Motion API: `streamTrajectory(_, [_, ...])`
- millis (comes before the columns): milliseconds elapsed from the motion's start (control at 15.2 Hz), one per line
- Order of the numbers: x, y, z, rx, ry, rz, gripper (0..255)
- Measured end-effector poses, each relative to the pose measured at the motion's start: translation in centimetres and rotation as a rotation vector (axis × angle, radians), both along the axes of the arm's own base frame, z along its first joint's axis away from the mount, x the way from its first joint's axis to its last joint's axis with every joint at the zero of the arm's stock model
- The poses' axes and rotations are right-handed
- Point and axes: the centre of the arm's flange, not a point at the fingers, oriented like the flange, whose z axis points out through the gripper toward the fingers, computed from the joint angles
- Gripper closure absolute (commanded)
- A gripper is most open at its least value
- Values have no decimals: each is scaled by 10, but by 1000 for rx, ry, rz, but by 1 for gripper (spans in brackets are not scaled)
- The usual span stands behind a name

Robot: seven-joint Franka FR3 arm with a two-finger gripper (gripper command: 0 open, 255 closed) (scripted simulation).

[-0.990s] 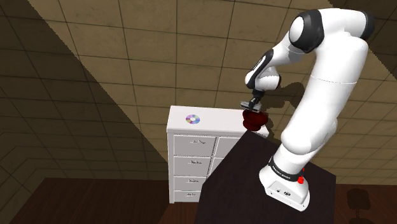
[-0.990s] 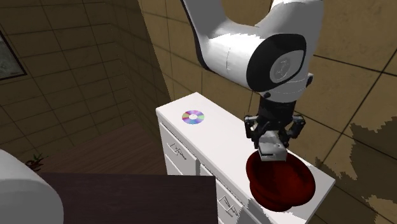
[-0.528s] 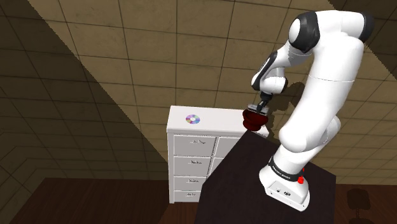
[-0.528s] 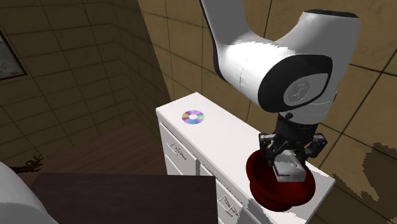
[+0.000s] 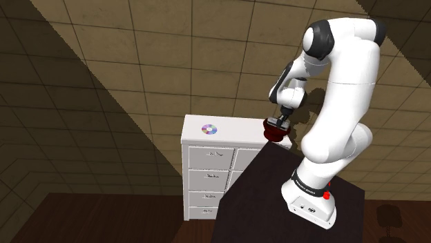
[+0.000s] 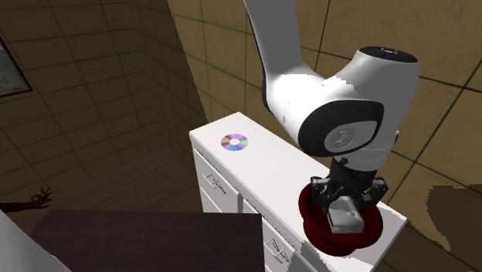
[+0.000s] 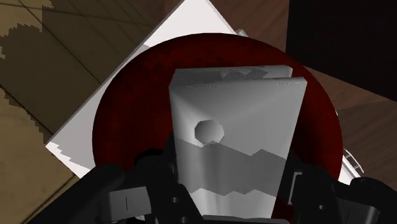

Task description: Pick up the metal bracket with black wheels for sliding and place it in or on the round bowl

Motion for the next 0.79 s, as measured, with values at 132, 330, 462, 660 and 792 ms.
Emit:
streamTrajectory(132, [-1, 0, -8, 0, -1, -1, 255])
streamTrajectory(330, [-3, -1, -9, -1, -1, -4, 255])
streamTrajectory(462, [-3, -1, -10, -1, -1, -4, 255])
streamTrajectory(660, [-1, 0, -11, 0, 0, -1, 0])
streamTrajectory(792, [0, 0, -11, 0, 0, 0, 0])
